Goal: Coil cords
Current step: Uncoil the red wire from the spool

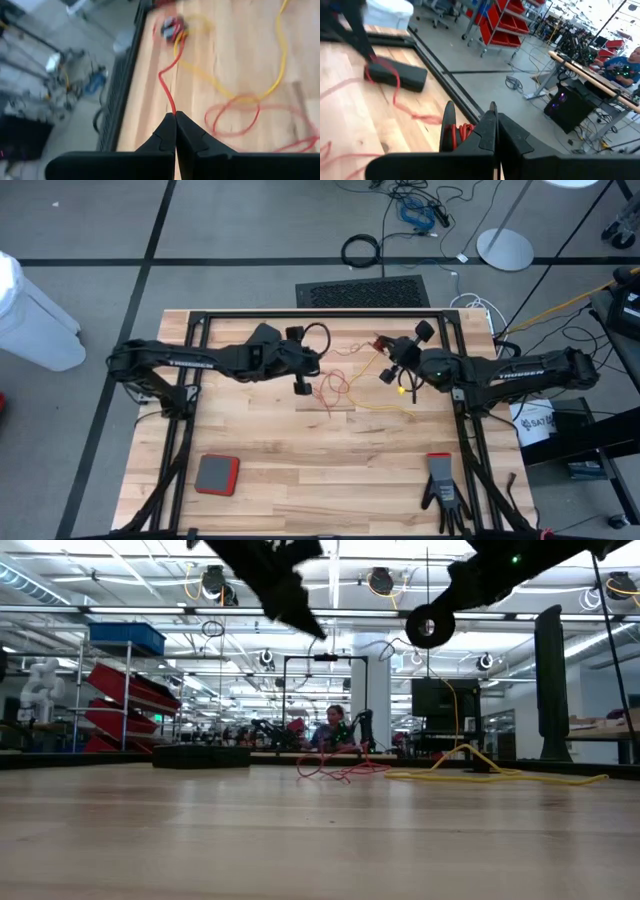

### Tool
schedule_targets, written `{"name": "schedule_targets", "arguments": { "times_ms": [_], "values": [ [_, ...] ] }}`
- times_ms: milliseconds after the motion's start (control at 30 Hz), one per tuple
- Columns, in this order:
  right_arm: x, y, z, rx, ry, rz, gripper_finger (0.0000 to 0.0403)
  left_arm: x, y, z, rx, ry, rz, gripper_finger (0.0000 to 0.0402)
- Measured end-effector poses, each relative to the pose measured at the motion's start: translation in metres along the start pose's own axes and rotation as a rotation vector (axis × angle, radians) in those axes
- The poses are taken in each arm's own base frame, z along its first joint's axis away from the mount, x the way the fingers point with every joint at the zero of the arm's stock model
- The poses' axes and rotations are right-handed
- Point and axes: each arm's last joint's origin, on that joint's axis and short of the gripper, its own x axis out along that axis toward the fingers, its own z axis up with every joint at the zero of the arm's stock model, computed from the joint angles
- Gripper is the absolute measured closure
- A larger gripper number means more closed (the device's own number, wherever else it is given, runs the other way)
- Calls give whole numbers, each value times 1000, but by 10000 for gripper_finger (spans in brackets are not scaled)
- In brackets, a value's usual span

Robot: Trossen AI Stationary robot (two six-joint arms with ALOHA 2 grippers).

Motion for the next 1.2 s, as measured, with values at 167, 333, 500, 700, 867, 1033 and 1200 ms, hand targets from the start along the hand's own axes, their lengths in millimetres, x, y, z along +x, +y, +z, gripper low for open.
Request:
{"name": "schedule_targets", "arguments": {
  "times_ms": [167,333,500,700,867,1033,1200],
  "values": [
    [-11,-6,10,59,-82,33,403,27,4,-32,-76,114,12,400],
    [-16,-11,14,94,-118,51,403,52,-1,-50,-136,87,-81,374],
    [-16,-12,14,111,-122,54,403,67,-11,-49,-156,-36,-181,312],
    [-17,-11,16,134,-146,101,403,65,-10,-29,-202,-260,-213,239],
    [-18,-11,19,146,-172,121,403,62,-5,-9,-302,-537,-297,227],
    [-18,-11,21,160,-194,137,403,73,-15,-1,-365,-712,-312,227],
    [-18,-11,23,180,-219,153,403,100,-32,-2,-392,-735,-331,227]
  ]
}}
